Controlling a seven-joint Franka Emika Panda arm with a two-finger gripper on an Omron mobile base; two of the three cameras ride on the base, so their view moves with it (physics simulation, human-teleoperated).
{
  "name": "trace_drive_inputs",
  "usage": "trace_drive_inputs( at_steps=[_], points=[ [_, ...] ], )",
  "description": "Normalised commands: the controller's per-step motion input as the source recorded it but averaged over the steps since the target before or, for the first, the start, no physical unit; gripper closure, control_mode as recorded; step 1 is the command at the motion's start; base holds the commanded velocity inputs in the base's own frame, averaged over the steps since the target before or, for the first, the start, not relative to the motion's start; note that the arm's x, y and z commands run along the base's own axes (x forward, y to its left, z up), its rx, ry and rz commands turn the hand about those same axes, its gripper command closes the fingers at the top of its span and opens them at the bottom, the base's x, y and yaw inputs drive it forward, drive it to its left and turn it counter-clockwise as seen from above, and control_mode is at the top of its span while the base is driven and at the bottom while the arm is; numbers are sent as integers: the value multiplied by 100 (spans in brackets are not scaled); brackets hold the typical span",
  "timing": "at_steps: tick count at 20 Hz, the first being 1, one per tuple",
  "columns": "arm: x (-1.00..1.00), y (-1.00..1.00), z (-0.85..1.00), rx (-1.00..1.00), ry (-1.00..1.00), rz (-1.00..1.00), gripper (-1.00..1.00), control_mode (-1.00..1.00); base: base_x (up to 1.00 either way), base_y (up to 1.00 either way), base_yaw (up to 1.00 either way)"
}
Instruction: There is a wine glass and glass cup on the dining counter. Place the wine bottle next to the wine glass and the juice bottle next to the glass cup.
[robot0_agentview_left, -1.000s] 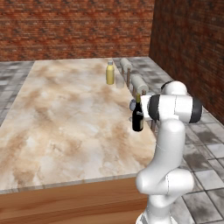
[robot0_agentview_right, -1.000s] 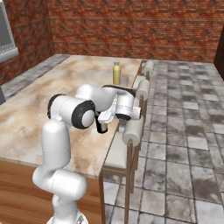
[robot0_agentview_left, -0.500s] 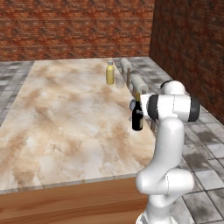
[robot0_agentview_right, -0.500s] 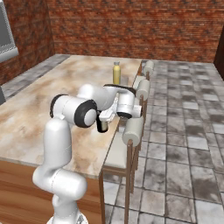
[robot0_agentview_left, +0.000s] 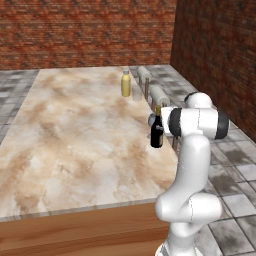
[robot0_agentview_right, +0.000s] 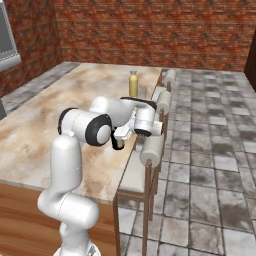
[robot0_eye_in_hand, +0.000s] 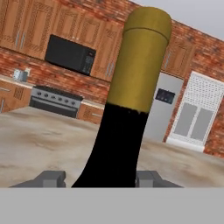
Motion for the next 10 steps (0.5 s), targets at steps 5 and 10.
trace_drive_inputs(
  at_steps=[5,10],
  points=[
    [2,0,0,0,-2,0,100,-100,0,0,0],
    [4,-1,-5,1,-1,0,100,-100,0,0,0]
  ],
)
